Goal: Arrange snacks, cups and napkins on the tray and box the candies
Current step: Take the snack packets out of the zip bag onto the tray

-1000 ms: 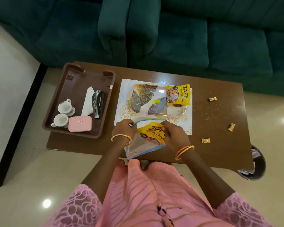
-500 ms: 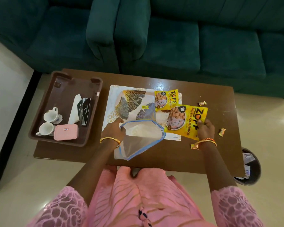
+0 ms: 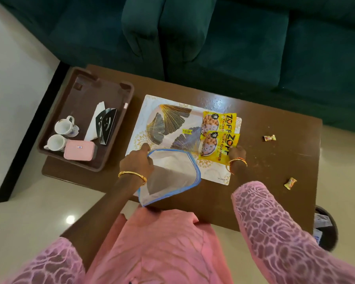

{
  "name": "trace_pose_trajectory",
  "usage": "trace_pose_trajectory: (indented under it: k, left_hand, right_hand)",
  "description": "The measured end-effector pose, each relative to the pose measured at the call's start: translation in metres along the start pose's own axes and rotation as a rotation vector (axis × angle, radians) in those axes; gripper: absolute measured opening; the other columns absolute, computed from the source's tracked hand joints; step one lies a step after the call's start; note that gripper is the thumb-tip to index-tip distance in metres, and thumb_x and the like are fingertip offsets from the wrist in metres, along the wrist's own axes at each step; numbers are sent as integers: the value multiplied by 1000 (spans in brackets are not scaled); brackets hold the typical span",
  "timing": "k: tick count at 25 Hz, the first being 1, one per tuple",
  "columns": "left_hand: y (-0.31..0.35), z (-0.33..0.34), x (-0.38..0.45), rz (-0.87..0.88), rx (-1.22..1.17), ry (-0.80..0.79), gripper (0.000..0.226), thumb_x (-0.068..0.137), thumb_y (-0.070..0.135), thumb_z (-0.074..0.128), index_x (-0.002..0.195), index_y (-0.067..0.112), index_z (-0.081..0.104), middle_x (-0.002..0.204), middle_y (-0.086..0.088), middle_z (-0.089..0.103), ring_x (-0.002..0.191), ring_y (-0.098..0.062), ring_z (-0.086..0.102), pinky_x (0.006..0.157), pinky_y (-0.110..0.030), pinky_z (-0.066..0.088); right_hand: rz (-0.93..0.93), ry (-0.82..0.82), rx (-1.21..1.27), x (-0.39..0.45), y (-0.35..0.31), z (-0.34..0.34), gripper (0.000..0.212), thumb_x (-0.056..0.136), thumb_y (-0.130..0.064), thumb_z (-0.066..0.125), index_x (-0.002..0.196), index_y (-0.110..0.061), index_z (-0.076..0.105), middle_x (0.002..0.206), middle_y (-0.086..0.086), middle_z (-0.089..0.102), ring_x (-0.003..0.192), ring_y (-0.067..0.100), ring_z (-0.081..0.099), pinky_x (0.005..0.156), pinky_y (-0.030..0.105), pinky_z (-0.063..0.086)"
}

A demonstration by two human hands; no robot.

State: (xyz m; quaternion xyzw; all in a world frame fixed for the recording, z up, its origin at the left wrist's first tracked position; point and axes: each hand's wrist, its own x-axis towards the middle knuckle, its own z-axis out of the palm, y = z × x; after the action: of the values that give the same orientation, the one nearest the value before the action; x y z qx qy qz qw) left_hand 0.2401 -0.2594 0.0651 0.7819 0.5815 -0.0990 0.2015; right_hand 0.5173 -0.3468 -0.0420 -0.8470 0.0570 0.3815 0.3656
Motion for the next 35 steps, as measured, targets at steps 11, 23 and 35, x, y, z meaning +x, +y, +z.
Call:
trace_pose_trajectory:
  k: [11,23,35]
  left_hand:
    - [10,23,10,-30,-53,-43,32,85,20,50,117,18,50,87,-16,68,83,-38,62,62,-35,40]
    - [7,49,13,-73,-100,-50,28,85,19,51,114,19,52,87,-15,68,85,-38,61,69,-39,48]
    - [6,52,10,-74,-107,-34,28,85,18,52,113,18,53,83,-15,67,78,-35,61,59,-32,39]
  right_hand:
    - [37,-63,39,23,2,30,63,83,-31,66,132,-2,39,134,19,48,120,37,50,85,38,43]
    - [-689,8,-1171,5,66,78,56,88,-21,55,138,-27,32,159,13,5,141,43,15,104,62,31]
    - [-641,-109,-1249,10,63,82,66,88,-21,54,144,-27,20,159,12,-3,142,43,10,104,62,30]
